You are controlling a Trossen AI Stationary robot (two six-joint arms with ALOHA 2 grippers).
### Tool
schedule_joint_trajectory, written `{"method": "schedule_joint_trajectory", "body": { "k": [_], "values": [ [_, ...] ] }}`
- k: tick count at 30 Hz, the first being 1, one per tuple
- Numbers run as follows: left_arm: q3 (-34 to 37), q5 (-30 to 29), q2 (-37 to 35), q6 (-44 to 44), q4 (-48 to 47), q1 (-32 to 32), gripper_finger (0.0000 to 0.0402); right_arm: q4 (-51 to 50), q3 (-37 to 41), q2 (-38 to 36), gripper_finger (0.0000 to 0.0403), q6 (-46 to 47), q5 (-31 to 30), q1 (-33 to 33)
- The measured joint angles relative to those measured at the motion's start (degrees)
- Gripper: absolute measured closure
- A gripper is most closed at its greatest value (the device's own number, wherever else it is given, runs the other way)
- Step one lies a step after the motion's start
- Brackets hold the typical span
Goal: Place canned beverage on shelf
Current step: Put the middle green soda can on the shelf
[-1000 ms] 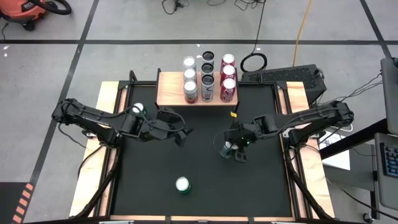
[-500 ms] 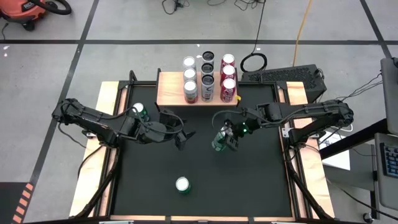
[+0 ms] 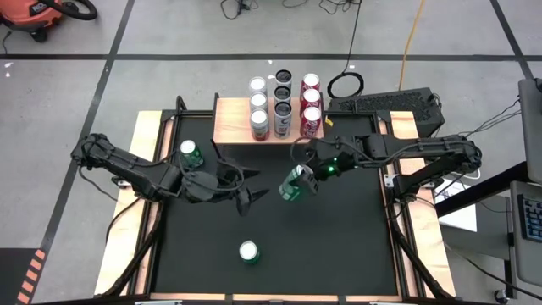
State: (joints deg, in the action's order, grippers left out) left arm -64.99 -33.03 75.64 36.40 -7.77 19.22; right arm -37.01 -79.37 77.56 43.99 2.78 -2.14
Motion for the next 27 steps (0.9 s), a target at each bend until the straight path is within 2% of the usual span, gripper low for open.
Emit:
{"method": "schedule_joint_trajectory", "body": {
  "k": [4, 8, 15, 19, 23, 27],
  "values": [
    [0.0, 1.01, 0.03, -4.91, 1.47, 0.93, 0.0049, 3.3, 0.0, 0.0, 0.0125, 3.01, 0.31, 0.44],
    [0.0, -0.91, 0.09, -6.28, 1.9, 0.19, 0.0049, 6.04, 0.0, 0.0, 0.0124, 5.06, 0.29, 0.84],
    [-0.06, -0.85, 0.67, -20.0, 1.96, -1.81, 0.0036, 6.89, 0.0, 0.0, 0.0124, 11.05, 0.26, 1.92],
    [-0.02, 2.39, 1.62, -20.67, 1.08, -3.5, 0.0007, 7.02, 0.0, 0.0, 0.0124, 14.33, 0.29, 2.67],
    [-0.01, 5.57, 3.56, -20.41, 1.05, -4.26, 0.0005, 7.29, 0.0, 0.0, 0.0124, 15.36, 0.27, 3.59],
    [-0.04, 5.43, 5.59, -20.67, 3.18, -4.76, 0.0002, 9.02, 0.0, 0.19, 0.0124, 15.63, 0.25, 4.41]
  ]
}}
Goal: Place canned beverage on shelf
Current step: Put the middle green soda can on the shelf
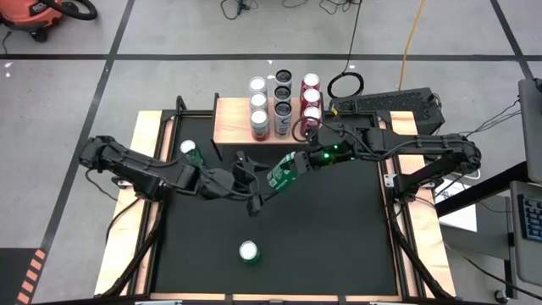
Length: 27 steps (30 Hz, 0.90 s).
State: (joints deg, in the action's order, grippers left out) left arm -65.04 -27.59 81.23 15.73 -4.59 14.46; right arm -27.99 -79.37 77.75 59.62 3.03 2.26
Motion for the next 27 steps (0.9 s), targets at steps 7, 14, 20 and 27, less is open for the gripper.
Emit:
{"method": "schedule_joint_trajectory", "body": {
  "k": [7, 14, 20, 27],
  "values": [
    [0.04, -1.47, 2.77, 0.02, 1.0, -1.76, 0.0002, 0.4, 0.0, 0.51, 0.0124, 0.79, -0.04, 0.85],
    [0.04, -1.64, 2.91, -0.46, 1.53, -4.23, 0.0002, 3.12, 0.0, 2.28, 0.0124, 1.3, 0.04, 0.83],
    [0.04, -1.32, 2.91, -1.1, 1.2, -5.58, 0.0002, 6.51, 0.0, 3.01, 0.0124, 2.8, 0.02, 1.13],
    [0.04, -1.25, 2.91, -1.12, 0.89, -5.86, 0.0002, 7.04, 0.0, 3.2, 0.0124, 3.48, -0.04, 1.55]
  ]
}}
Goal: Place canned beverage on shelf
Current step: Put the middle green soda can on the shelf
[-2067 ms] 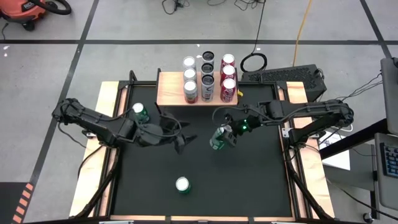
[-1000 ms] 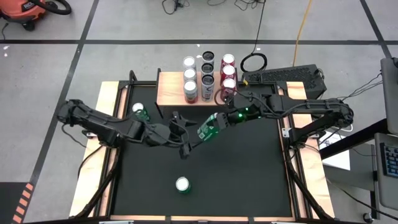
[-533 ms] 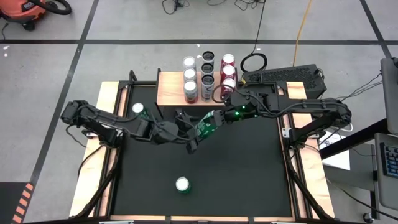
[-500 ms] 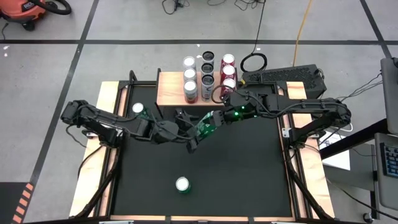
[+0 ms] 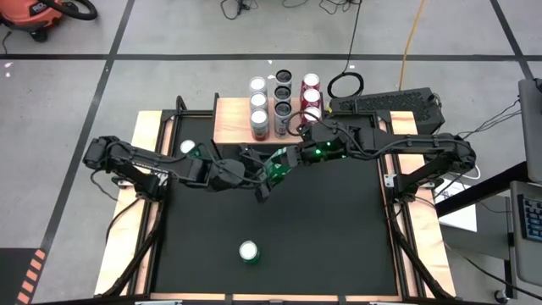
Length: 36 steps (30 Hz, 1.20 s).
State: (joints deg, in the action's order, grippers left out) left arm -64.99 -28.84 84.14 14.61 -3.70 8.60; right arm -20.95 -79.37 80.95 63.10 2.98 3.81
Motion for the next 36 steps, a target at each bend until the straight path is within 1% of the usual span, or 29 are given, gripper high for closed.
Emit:
{"method": "schedule_joint_trajectory", "body": {
  "k": [3, 8, 15, 21, 26, 30, 33, 36],
  "values": [
    [0.0, 0.04, 0.0, 0.08, -1.06, 0.04, 0.0012, -0.05, 0.0, 0.0, 0.0124, 0.09, -0.05, 0.0],
    [-0.04, 0.15, 0.0, 0.13, -3.41, 0.04, 0.0041, -0.1, 0.0, 0.0, 0.0124, 0.42, -0.33, 0.04],
    [-0.04, 0.55, 0.0, 2.92, -3.44, 0.04, 0.0071, 0.05, 0.0, 0.0, 0.0124, -0.6, -0.37, 0.04],
    [-0.04, 0.56, 0.0, 2.89, -3.46, 0.3, 0.01, 0.15, 0.0, 0.0, 0.0124, -1.58, -0.15, 0.04],
    [-0.04, 0.33, 0.0, 2.98, -3.07, 1.25, 0.0105, 0.78, 0.0, 0.0, 0.0122, -1.76, 0.26, 0.04],
    [0.02, 0.46, -0.05, 4.83, -1.22, 1.98, 0.0106, 1.19, 0.06, -0.57, 0.0101, -2.66, 2.58, 0.42],
    [0.02, 1.58, -0.79, 7.98, 0.78, 2.42, 0.0107, 2.82, 0.04, -1.87, 0.0075, -5.51, 4.69, 1.02],
    [-0.04, 2.58, -1.06, 9.22, 3.63, 2.47, 0.0108, 4.39, 0.04, -3.65, 0.0054, -8.53, 6.71, 1.75]
  ]
}}
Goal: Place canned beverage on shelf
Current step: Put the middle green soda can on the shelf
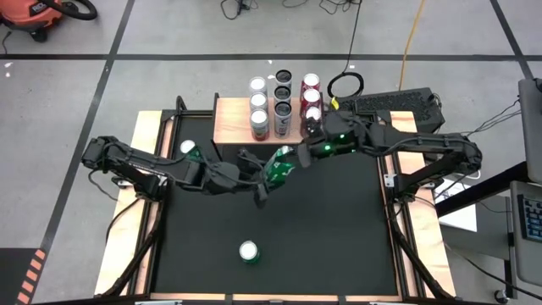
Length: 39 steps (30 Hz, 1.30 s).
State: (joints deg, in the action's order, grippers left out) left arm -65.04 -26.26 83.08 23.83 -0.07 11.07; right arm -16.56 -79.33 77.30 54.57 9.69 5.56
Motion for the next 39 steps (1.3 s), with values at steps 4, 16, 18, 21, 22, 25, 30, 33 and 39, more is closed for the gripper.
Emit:
{"method": "schedule_joint_trajectory", "body": {
  "k": [4, 16, 18, 21, 22, 25, 30, 33, 39],
  "values": [
    [0.13, 1.96, -0.16, 0.24, 5.94, 0.11, 0.0108, 2.34, -0.04, -2.39, 0.004, -6.48, 1.62, 0.94],
    [0.11, 5.44, -0.23, 4.37, 18.96, -0.17, 0.0109, 5.41, -0.11, -10.53, 0.0037, -19.24, 5.68, 3.39],
    [0.11, 5.45, -0.23, 4.41, 20.46, -0.17, 0.0109, 5.37, -0.11, -11.04, 0.0037, -19.4, 5.62, 3.46],
    [0.11, 5.52, -0.23, 4.42, 22.81, -0.31, 0.0109, 5.41, -0.11, -11.13, 0.0037, -20.09, 5.65, 3.48],
    [0.11, 5.58, -0.23, 4.44, 23.68, -0.31, 0.0109, 5.48, -0.11, -11.11, 0.0037, -20.6, 6.05, 3.37],
    [0.11, 6.08, -0.23, 4.4, 27.78, -0.34, 0.0108, 5.77, -0.11, -10.96, 0.0037, -22.49, 7.12, 2.76],
    [0.09, 10.93, -0.29, 4.46, 31.79, -1.1, 0.0108, 10.27, -0.02, -10.71, 0.0037, -24.97, 8.45, 1.75],
    [0.09, 14.02, -0.29, 4.57, 33.14, -1.72, 0.0107, 14.24, -0.07, -10.4, 0.0037, -25.52, 8.57, 1.16],
    [0.07, 17.61, -0.29, 5.88, 37.1, -3.3, 0.0107, 16.35, -0.07, -9.07, 0.0036, -26.11, 8.65, 1.02]
  ]
}}
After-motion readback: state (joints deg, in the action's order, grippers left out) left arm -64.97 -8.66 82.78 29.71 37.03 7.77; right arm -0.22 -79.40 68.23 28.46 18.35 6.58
